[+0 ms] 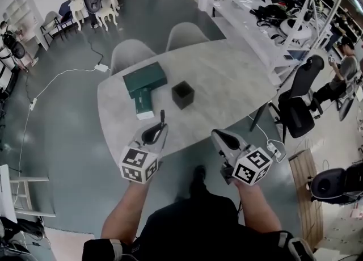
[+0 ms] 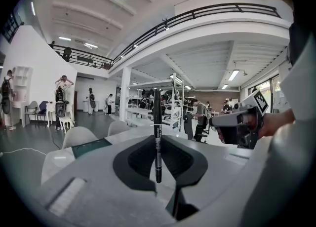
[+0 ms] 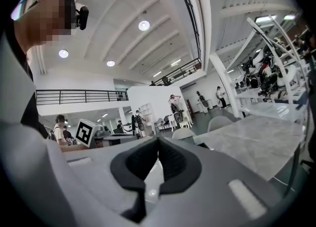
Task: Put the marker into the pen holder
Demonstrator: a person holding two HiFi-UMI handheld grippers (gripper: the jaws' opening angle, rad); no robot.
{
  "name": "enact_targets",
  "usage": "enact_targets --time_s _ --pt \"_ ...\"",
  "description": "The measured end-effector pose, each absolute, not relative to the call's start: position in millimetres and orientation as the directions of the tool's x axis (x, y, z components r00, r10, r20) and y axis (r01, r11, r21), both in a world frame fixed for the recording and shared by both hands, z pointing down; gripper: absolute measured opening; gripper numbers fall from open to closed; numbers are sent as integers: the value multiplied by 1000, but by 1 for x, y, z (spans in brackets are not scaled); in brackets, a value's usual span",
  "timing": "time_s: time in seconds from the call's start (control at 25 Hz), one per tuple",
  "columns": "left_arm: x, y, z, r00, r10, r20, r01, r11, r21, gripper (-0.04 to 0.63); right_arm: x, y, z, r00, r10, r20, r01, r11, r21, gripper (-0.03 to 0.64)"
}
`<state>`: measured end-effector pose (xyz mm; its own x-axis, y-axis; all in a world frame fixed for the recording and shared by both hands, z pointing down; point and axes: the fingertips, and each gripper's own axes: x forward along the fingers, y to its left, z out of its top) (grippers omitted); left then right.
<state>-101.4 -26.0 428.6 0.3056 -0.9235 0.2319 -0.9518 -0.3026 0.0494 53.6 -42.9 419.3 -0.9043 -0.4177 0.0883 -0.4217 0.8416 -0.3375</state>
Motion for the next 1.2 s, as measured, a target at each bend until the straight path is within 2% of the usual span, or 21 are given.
enact_targets --time_s 0.6,1.2 --pt "-95 -205 429 296 -907 300 -953 -302 28 40 34 -212 424 -939 -334 81 -338 853 -398 3" --pt "-153 -267 463 509 -806 303 -858 -502 109 40 -27 -250 421 -848 -509 146 -523 761 -384 3"
